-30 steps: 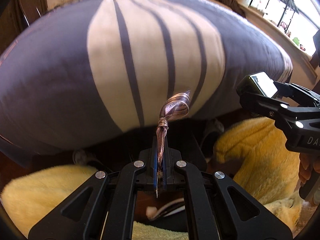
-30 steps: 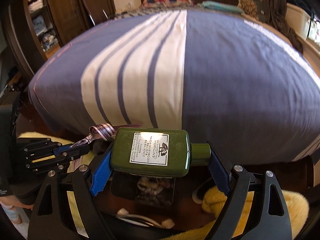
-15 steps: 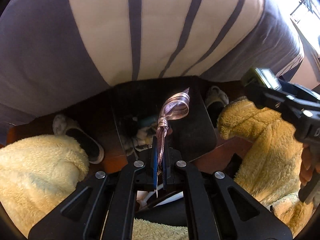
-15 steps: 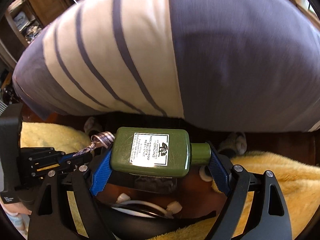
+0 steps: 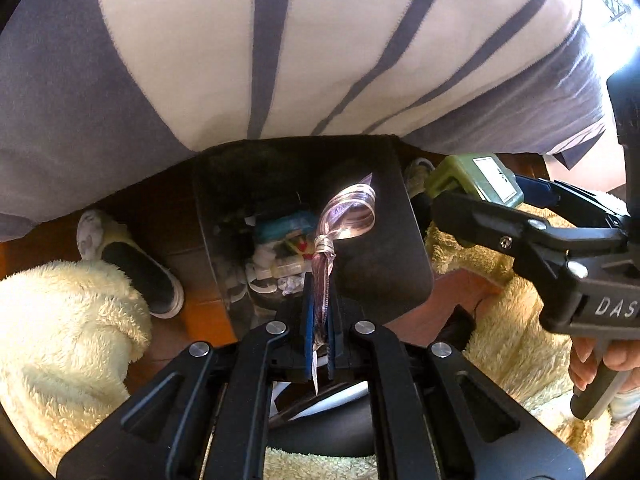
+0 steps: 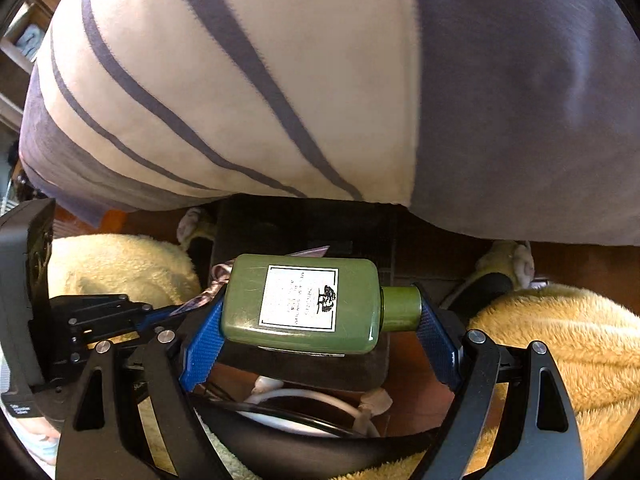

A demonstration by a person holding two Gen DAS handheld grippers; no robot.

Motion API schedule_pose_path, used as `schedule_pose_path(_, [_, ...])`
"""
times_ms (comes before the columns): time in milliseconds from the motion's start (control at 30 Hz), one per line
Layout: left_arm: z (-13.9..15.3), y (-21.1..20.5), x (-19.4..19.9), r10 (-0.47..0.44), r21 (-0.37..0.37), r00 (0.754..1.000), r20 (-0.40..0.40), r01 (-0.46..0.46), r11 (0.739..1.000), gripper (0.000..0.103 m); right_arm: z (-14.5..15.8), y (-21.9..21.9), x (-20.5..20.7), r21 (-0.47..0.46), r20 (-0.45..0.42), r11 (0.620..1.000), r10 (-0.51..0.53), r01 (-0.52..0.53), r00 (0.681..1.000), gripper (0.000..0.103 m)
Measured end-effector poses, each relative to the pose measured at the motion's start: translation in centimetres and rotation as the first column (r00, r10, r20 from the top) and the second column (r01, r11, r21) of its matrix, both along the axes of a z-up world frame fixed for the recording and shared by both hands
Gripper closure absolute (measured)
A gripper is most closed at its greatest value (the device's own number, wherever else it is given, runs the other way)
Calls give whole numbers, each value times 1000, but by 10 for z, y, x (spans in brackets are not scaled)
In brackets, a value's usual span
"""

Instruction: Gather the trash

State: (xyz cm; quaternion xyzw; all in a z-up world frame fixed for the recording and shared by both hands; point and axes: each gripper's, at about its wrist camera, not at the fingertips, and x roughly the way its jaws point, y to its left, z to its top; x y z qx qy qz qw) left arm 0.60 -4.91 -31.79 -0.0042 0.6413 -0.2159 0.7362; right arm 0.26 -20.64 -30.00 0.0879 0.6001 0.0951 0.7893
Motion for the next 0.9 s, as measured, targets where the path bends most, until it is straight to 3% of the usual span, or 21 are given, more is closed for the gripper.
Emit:
schedule_pose_path(67, [1, 0, 1, 0, -1, 1000, 1, 0, 1000, 97, -1, 3, 3, -7, -1, 1000, 6, -6, 1000, 17])
schedule_pose_path(200, [2, 2, 2, 13, 11, 1000, 4, -13, 1000, 74, 3, 5, 2, -12, -3, 1000, 3, -3, 1000, 14])
schedule_pose_path(333, [9, 6, 2, 32, 12, 999, 20, -32, 999, 61, 12, 3, -2, -17, 23, 1000, -9, 9, 1000, 10])
schedule_pose_path(467, [19, 8, -2, 40, 10, 998, 51, -40, 999, 55, 25, 1, -4, -18, 60, 1000, -24, 25, 998, 9])
schedule_pose_path(733, [49, 16, -14, 62, 21, 986, 155, -66, 998, 22, 56, -10, -20, -68, 154, 995, -61, 72, 986, 4])
schedule_pose_path(900, [74, 19, -21, 68, 25, 972, 224, -75, 997, 12, 74, -19, -32, -95, 203, 990, -84, 105, 976, 4])
